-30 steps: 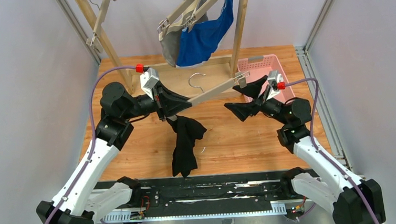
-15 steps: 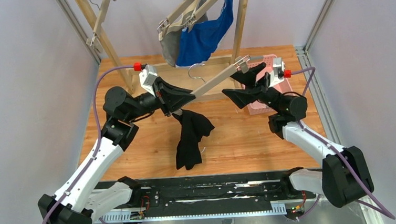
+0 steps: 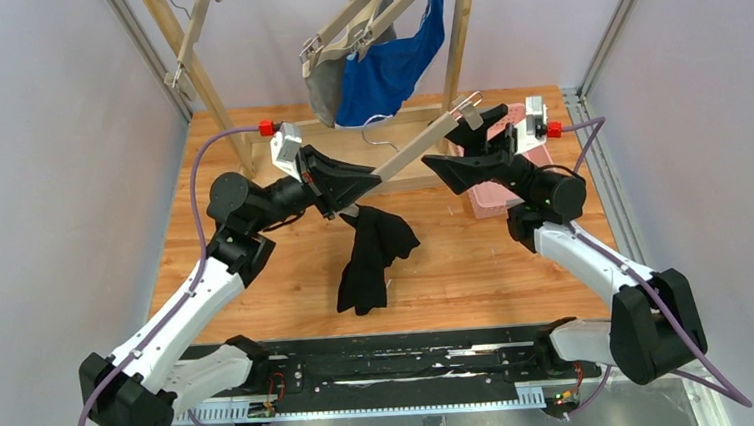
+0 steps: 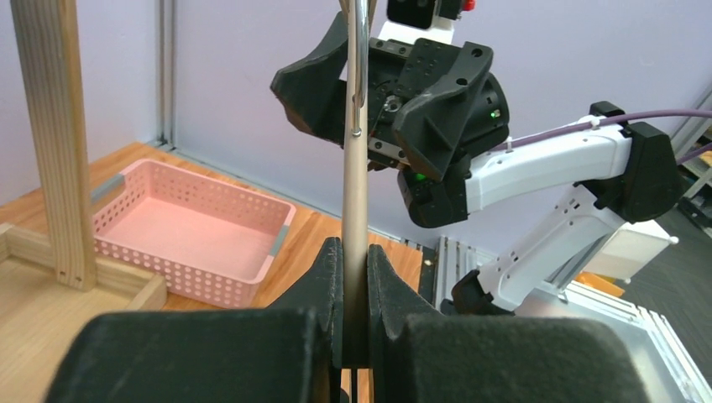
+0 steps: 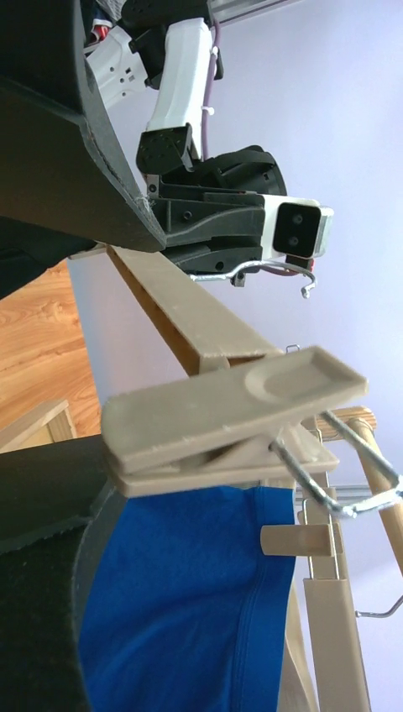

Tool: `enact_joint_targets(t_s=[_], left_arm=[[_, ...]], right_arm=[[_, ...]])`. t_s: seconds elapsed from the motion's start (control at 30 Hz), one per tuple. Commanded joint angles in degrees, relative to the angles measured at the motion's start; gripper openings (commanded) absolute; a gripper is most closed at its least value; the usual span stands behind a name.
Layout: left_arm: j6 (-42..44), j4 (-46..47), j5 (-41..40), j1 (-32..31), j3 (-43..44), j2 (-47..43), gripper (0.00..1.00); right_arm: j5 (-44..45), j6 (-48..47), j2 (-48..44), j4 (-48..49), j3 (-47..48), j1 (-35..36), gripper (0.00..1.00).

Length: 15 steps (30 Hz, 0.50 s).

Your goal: Remove the underwear clipped to the hanger

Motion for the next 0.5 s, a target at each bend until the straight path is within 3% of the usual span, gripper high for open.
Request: enact_joint_targets(t_s=[0.0, 0.13, 0.47], left_arm=[[-3.6, 11.3, -2.0, -1.4, -2.3, 0.3, 0.0], [-8.3, 20.7, -3.6, -1.7, -5.8, 0.4, 0.0], [-13.9, 31.1, -5.0, -2.9, -8.5, 4.7, 0.0]], right_arm=[[0.5, 0.8, 1.3, 3.4, 2.3, 1.3, 0.77], [0.8, 0.5, 1.6, 3.4, 2.5, 1.4, 0.77], [0.5, 1.4, 3.8, 3.4, 4.6, 2.3, 0.71]])
